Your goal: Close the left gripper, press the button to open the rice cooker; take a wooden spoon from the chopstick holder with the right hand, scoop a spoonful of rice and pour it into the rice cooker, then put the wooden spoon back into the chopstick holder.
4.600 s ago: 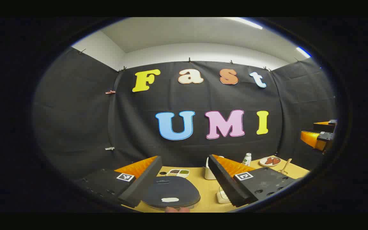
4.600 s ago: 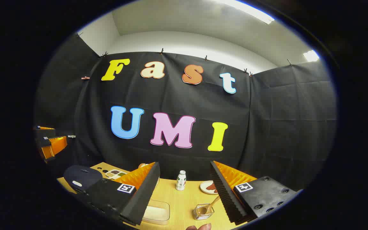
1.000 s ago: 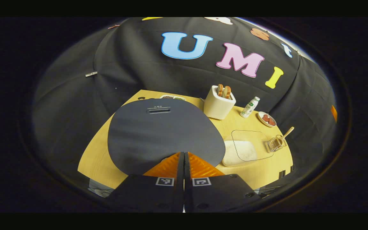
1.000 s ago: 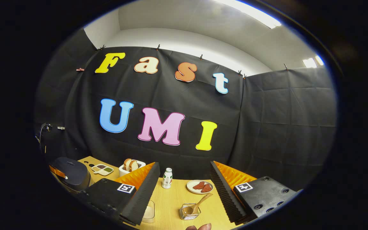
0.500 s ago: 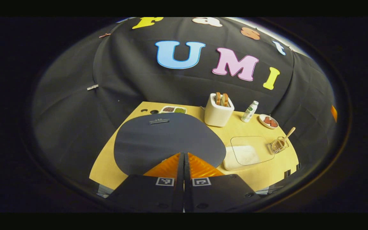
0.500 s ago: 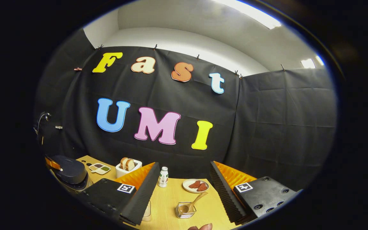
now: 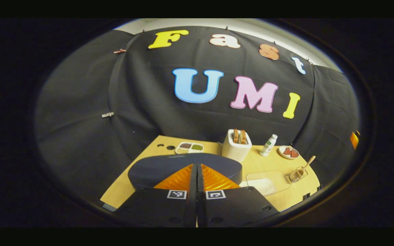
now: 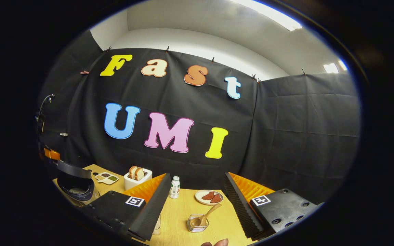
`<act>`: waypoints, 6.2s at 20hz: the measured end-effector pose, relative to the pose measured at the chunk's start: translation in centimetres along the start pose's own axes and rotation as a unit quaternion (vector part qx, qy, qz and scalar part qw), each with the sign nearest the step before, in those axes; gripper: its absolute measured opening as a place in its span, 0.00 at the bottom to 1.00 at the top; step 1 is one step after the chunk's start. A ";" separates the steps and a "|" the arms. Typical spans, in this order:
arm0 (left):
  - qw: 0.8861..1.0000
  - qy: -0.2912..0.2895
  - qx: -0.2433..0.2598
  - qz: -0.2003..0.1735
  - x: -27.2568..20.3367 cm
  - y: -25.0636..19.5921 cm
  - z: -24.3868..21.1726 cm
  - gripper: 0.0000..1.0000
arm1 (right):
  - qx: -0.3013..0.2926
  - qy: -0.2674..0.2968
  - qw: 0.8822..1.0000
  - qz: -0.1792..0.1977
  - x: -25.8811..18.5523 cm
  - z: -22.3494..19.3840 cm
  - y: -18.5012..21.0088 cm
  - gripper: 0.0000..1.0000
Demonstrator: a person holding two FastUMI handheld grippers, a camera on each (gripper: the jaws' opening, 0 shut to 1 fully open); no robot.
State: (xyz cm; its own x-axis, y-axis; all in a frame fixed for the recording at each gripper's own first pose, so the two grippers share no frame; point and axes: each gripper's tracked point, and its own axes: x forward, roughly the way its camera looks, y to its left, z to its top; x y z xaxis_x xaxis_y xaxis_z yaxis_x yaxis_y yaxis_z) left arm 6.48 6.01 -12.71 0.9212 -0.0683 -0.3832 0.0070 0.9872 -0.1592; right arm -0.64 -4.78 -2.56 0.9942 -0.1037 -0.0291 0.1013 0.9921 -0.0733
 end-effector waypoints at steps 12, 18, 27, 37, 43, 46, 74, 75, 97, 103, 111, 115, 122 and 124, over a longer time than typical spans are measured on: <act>0.987 -0.141 0.059 0.041 -3.0 -3.2 6.8 0.60 | 0.029 0.033 0.998 0.036 4.5 -2.7 -0.8 0.97; 0.988 -0.141 0.045 0.053 -3.9 -6.3 6.3 0.97 | 0.024 0.061 0.996 0.054 6.1 -5.5 -2.5 0.97; 0.991 -0.117 0.030 0.053 -3.8 -10.9 4.4 0.95 | 0.074 0.178 0.976 0.105 7.8 -16.2 -4.4 0.98; 0.992 -0.089 0.028 0.089 -3.7 -13.4 3.0 0.97 | 0.127 0.312 0.932 0.138 11.2 -28.8 -5.7 0.95; 0.992 -0.065 0.013 0.110 -3.5 -15.1 1.4 0.97 | 0.153 0.363 0.906 0.157 13.3 -34.5 -4.9 0.80; 0.991 -0.051 0.018 0.124 -3.8 -15.5 0.6 0.97 | 0.164 0.365 0.903 0.156 14.8 -35.6 -4.7 0.68; 0.993 -0.071 0.034 0.088 -5.9 -9.9 1.5 0.97 | 0.165 0.217 0.953 0.132 13.9 -22.8 -2.5 0.07; 0.993 -0.072 0.034 0.085 -5.9 -9.1 1.4 0.97 | 0.162 0.209 0.955 0.132 13.7 -21.6 -1.7 0.07; 0.996 -0.072 0.045 -0.011 -4.2 -2.3 0.8 0.97 | -0.074 0.213 0.954 0.199 9.1 -25.3 20.4 0.07; 0.996 -0.069 0.047 -0.014 -4.5 -0.8 0.6 0.97 | -0.106 0.249 0.946 0.177 9.2 -29.4 21.6 0.08; 0.997 -0.069 0.040 -0.014 -4.7 0.3 0.4 0.97 | 0.006 0.307 0.934 0.185 7.4 -29.9 25.8 0.08; 0.997 -0.068 0.037 -0.009 -5.1 0.8 0.2 0.97 | 0.065 0.331 0.924 0.180 7.2 -29.7 26.4 0.08; 0.997 -0.069 0.033 -0.002 -5.3 1.0 0.1 0.97 | 0.238 0.376 0.885 0.132 7.8 -30.4 24.5 0.08; 0.997 -0.068 0.031 -0.001 -5.5 1.0 0.0 0.97 | 0.278 0.382 0.873 0.119 7.9 -30.6 23.6 0.08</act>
State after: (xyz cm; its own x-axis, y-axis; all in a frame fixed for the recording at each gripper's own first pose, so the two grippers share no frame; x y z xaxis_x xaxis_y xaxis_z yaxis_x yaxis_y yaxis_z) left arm 1.42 7.39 -10.72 0.9655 -0.0536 -0.2547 0.0286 0.9945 -0.1007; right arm 8.45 15.69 -35.04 0.6961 0.3049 -0.6500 0.1075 0.8509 0.5142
